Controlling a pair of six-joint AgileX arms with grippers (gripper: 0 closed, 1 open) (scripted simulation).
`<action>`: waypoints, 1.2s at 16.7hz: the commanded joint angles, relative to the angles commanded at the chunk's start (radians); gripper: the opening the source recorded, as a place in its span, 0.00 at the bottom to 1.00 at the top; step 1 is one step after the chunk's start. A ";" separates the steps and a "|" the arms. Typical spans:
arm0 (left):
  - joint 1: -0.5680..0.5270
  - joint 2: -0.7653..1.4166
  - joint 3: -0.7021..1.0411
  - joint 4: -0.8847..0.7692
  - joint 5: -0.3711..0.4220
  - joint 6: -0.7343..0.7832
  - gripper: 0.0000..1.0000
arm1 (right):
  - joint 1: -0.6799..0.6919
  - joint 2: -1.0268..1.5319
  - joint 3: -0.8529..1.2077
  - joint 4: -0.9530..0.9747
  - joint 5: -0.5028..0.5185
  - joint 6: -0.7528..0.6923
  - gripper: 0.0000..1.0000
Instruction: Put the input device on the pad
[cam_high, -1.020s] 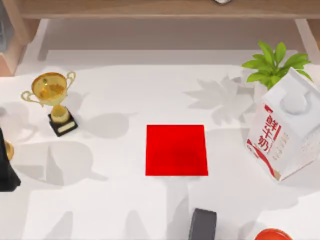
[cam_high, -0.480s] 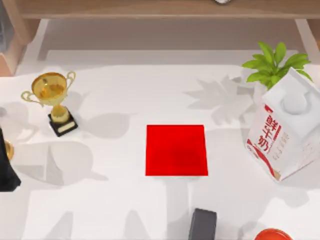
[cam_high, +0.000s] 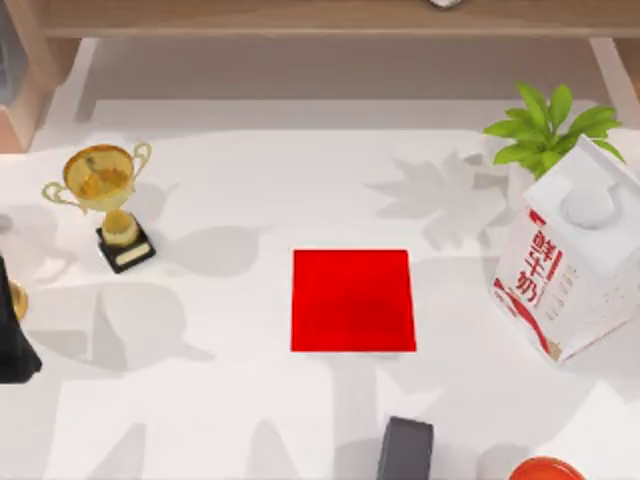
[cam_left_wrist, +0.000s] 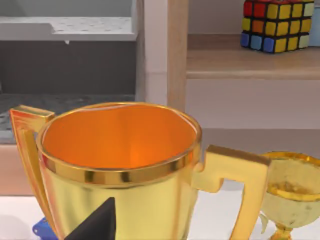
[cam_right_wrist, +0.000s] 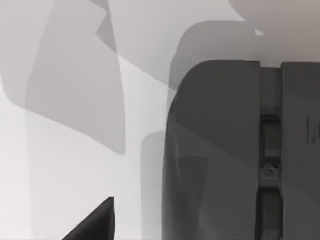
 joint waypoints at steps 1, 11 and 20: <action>0.000 0.000 0.000 0.000 0.000 0.000 1.00 | -0.001 0.018 -0.022 0.039 0.000 -0.002 1.00; 0.000 0.000 0.000 0.000 0.000 0.000 1.00 | -0.026 0.082 -0.064 0.149 0.002 -0.021 0.85; 0.000 0.000 0.000 0.000 0.000 0.000 1.00 | -0.026 0.082 -0.064 0.149 0.002 -0.021 0.17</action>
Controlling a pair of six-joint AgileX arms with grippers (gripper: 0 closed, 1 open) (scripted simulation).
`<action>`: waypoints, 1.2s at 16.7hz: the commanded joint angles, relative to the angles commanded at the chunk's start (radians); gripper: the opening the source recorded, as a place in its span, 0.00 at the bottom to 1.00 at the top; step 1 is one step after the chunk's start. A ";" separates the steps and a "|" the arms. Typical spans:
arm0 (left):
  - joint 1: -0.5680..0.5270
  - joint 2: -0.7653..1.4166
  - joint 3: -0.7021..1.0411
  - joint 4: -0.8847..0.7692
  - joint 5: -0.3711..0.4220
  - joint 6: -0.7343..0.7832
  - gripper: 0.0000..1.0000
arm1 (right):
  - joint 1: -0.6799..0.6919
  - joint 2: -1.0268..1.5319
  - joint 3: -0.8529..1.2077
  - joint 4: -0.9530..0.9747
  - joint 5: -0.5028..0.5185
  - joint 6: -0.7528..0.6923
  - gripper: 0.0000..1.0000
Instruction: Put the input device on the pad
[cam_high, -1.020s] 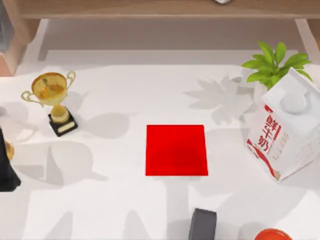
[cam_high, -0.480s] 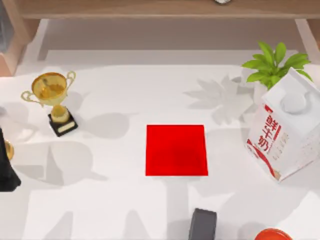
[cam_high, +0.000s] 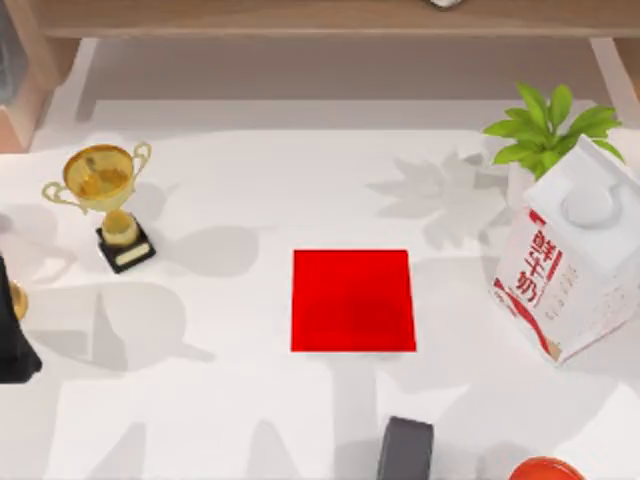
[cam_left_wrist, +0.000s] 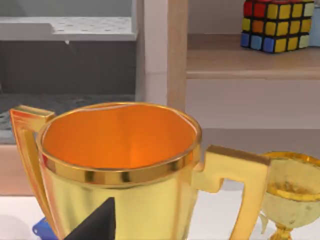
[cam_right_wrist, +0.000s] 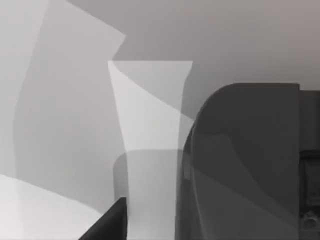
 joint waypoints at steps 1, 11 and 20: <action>0.000 0.000 0.000 0.000 0.000 0.000 1.00 | 0.000 0.000 0.000 0.000 0.000 0.000 0.10; 0.000 0.000 0.000 0.000 0.000 0.000 1.00 | 0.014 -0.065 0.004 -0.061 0.003 0.028 0.00; 0.000 0.000 0.000 0.000 0.000 0.000 1.00 | 0.008 -0.137 0.134 -0.261 0.011 0.030 0.00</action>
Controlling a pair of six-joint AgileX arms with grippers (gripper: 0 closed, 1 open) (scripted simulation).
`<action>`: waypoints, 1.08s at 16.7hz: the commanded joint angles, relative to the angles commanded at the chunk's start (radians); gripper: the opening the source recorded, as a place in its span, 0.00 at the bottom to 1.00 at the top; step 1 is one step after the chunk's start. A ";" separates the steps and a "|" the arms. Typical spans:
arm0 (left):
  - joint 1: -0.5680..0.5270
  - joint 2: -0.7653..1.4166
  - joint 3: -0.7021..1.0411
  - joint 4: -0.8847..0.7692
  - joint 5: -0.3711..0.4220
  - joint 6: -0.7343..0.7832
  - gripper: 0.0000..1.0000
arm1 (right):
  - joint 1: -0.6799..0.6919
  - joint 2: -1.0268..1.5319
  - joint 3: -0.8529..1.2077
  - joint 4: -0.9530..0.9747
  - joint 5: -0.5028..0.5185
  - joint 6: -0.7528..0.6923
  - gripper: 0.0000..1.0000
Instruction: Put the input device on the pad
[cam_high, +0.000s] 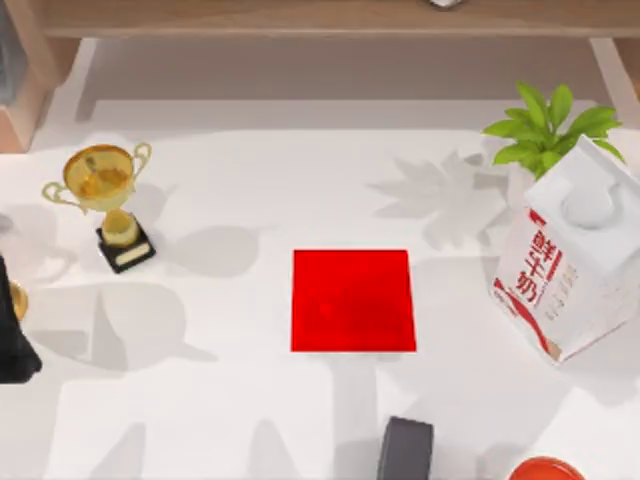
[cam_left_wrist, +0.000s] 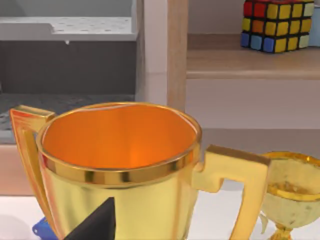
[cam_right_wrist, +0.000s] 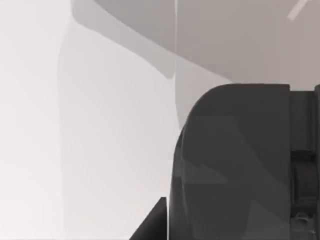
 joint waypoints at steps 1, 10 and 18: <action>0.000 0.000 0.000 0.000 0.000 0.000 1.00 | -0.001 -0.009 0.017 -0.030 -0.001 0.000 0.00; 0.000 0.000 0.000 0.000 0.000 0.000 1.00 | 0.003 -0.058 0.112 -0.177 -0.008 -0.005 0.00; 0.000 0.000 0.000 0.000 0.000 0.000 1.00 | 0.105 -0.098 0.253 -0.232 -0.052 0.276 0.00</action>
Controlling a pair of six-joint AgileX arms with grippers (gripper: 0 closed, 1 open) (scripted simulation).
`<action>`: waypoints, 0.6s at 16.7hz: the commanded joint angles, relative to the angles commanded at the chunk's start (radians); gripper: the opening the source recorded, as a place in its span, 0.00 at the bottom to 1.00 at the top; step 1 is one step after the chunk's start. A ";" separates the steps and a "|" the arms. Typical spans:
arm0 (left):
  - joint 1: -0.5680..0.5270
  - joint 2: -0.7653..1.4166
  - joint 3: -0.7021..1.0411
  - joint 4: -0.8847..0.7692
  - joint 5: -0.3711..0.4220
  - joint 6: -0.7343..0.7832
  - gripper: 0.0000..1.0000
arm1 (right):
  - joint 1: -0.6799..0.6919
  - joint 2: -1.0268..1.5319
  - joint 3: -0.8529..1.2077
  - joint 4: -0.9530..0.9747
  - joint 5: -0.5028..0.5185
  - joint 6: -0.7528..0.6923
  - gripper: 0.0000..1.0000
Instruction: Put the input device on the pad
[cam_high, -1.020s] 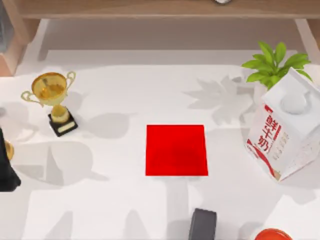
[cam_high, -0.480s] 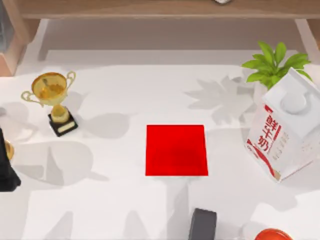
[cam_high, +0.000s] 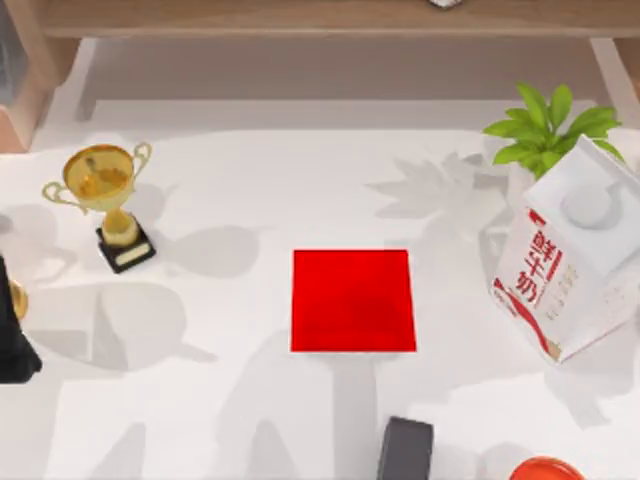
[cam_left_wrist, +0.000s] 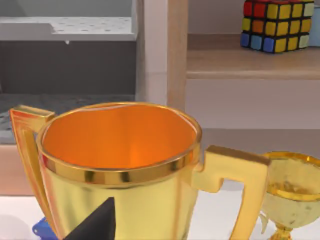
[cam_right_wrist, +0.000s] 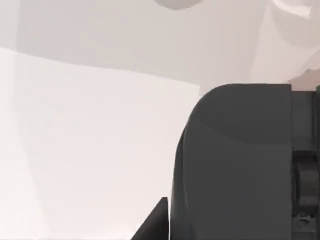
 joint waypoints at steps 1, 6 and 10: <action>0.000 0.000 0.000 0.000 0.000 0.000 1.00 | 0.029 -0.005 0.038 -0.013 -0.010 0.081 0.00; 0.000 0.000 0.000 0.000 0.000 0.000 1.00 | 0.209 -0.009 0.242 -0.077 -0.057 0.624 0.00; 0.000 0.000 0.000 0.000 0.000 0.000 1.00 | 0.370 0.040 0.390 -0.111 -0.075 1.134 0.00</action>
